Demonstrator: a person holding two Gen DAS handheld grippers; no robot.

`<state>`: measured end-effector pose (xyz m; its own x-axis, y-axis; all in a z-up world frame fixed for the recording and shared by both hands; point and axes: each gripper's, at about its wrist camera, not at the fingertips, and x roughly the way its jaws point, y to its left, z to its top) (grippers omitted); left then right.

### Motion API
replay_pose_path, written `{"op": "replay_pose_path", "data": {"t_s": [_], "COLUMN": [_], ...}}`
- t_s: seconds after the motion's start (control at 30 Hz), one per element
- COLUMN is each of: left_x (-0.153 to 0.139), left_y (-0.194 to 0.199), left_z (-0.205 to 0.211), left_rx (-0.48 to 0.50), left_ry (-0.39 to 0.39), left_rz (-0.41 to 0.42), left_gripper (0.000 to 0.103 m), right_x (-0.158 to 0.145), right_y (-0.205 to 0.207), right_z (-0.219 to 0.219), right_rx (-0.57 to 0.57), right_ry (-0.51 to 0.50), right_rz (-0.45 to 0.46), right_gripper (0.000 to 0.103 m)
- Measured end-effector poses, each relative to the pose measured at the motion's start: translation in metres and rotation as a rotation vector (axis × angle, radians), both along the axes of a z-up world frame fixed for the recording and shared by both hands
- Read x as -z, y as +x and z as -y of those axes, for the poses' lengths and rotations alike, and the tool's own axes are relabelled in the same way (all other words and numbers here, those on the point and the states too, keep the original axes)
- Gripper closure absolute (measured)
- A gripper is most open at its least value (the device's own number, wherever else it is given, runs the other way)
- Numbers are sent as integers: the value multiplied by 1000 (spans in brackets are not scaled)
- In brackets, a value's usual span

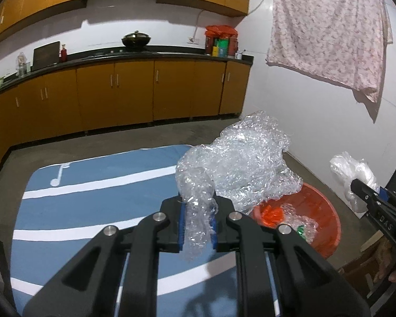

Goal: Collect trash
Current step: 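Carry the white bag and bubble wrap over the orange basket with both tools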

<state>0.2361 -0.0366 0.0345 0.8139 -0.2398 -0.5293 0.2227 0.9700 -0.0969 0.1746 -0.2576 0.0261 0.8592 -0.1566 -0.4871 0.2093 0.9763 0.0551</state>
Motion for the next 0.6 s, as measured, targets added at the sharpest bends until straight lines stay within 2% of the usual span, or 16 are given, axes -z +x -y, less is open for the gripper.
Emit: {"op": "replay_pose_path", "data": {"t_s": [0.6], "left_x": [27], "left_y": [8], "left_z": [71], "left_rx": [95], "left_ry": [-4], "left_rz": [-72], "left_gripper": [88], "right_x": [17], "right_y": [2], "right_z": [40], "right_rx": [97], "right_ry": [29], "right_rz": [-36], "right_gripper": [64]}}
